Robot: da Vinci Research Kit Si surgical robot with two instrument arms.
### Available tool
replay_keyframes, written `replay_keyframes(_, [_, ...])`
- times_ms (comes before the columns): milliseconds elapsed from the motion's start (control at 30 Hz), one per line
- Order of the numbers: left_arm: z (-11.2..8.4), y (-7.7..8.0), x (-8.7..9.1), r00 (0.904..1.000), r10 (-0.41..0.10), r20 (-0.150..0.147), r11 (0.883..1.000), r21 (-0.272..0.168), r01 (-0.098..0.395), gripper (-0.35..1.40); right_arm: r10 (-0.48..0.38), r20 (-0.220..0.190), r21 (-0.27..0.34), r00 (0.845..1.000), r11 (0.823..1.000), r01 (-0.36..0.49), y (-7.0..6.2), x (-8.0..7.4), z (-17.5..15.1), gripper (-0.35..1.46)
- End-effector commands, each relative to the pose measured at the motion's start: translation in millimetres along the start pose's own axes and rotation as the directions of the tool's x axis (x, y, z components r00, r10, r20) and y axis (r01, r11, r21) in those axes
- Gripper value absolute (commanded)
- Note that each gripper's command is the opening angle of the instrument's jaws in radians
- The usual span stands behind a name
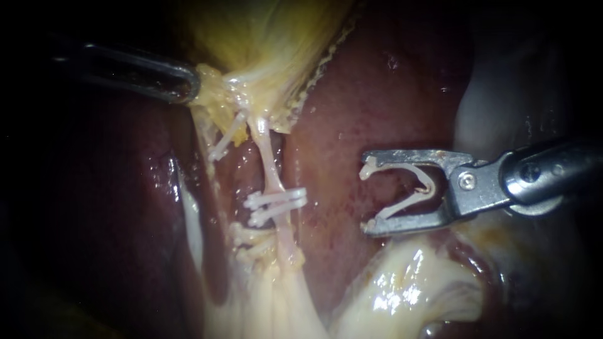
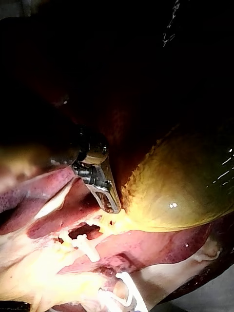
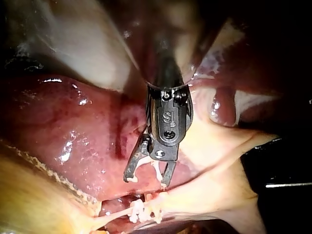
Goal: Clipping third clip right tube
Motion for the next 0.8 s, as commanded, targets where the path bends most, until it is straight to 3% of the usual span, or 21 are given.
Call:
replay_keyframes(33, [0.2, 0.1, 0.1, 1.0, 0.0, 0.001, 1.0, -0.002, 0.0, -0.35, 0.022, -0.001, 0.006, 1.0, 1.0, -0.022, 0.0, 0.1, 0.2, 0.49])
replay_keyframes(167, [0.2, 0.0, 0.2, 1.0, 0.0, 0.001, 1.0, -0.002, 0.0, -0.35, 0.173, 0.002, 0.052, 0.985, 0.984, -0.172, 0.6, 0.7, 1.8, 0.49])
replay_keyframes(300, [0.2, 0.0, 0.3, 1.0, 0.001, 0.001, 1.0, -0.003, -0.001, -0.35, 0.313, 0.027, 0.152, 0.95, 0.937, -0.313, 1.4, 1.3, 3.8, 0.49])
replay_keyframes(367, [0.3, 0.0, 0.3, 1.0, 0.001, 0.001, 1.0, -0.003, -0.001, -0.35, 0.358, 0.04, 0.17, 0.933, 0.918, -0.36, 1.7, 1.4, 4.5, 0.48])
replay_keyframes(433, [0.3, 0.0, 0.3, 1.0, 0.001, 0.002, 1.0, -0.004, -0.001, -0.35, 0.415, 0.055, 0.176, 0.908, 0.891, -0.418, 2.1, 1.6, 5.3, 0.48])
replay_keyframes(567, [0.4, 0.0, 0.4, 1.0, -0.005, 0.002, 1.0, -0.004, 0.005, -0.35, 0.464, 0.064, 0.166, 0.883, 0.868, -0.468, 2.8, 1.7, 6.8, 0.48])
replay_keyframes(800, [0.5, 0.0, 0.5, 1.0, -0.004, 0.003, 1.0, -0.006, 0.004, -0.35, 0.507, 0.071, 0.149, 0.859, 0.846, -0.511, 4.0, 1.1, 8.8, 0.48])
